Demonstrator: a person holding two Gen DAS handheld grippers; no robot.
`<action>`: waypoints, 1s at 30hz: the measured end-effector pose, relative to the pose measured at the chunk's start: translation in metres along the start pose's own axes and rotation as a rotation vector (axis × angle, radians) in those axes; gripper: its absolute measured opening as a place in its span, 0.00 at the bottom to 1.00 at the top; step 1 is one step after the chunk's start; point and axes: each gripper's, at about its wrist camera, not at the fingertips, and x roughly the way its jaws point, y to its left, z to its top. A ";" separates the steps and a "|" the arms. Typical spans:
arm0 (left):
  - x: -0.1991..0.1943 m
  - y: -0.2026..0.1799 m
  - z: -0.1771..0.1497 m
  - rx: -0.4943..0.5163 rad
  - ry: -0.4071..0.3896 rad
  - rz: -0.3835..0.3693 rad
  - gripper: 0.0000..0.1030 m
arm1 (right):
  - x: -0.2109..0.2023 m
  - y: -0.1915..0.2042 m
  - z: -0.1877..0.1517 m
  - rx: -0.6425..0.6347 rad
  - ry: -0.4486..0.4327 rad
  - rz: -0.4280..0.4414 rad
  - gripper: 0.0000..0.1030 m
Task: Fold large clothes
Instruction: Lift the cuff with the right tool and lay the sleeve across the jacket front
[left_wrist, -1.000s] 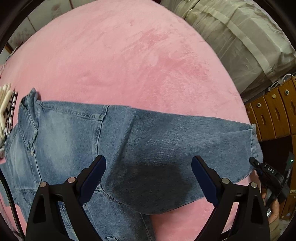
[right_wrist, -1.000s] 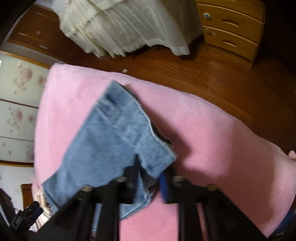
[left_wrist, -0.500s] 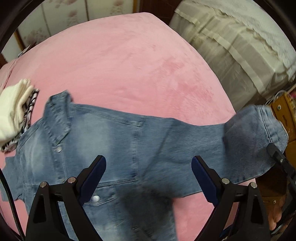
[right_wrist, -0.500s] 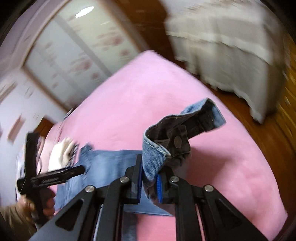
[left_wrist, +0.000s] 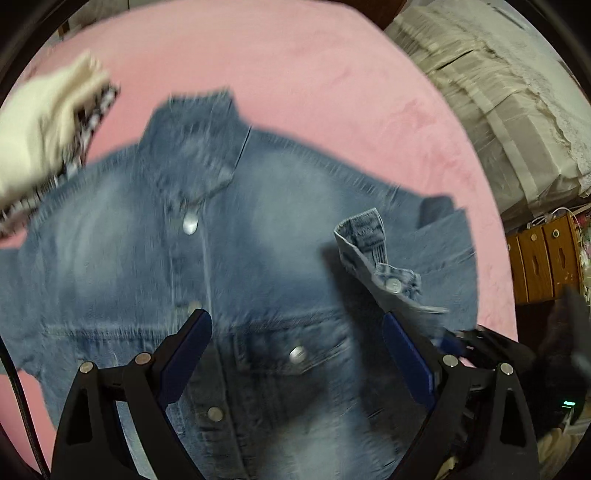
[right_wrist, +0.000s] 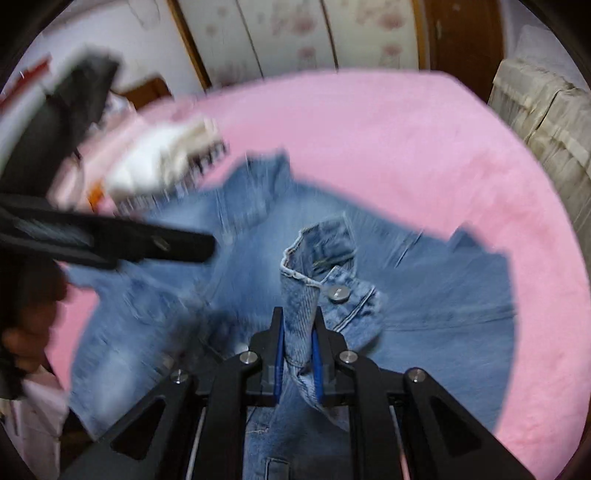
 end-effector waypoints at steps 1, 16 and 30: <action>0.008 0.007 -0.004 -0.003 0.021 -0.015 0.90 | 0.013 0.003 -0.004 0.002 0.033 -0.011 0.16; 0.067 0.009 -0.007 -0.049 0.144 -0.301 0.90 | -0.010 0.034 -0.062 -0.027 0.073 -0.077 0.35; 0.100 -0.026 -0.001 0.003 0.215 -0.333 0.90 | 0.024 0.016 -0.059 0.025 0.074 -0.041 0.38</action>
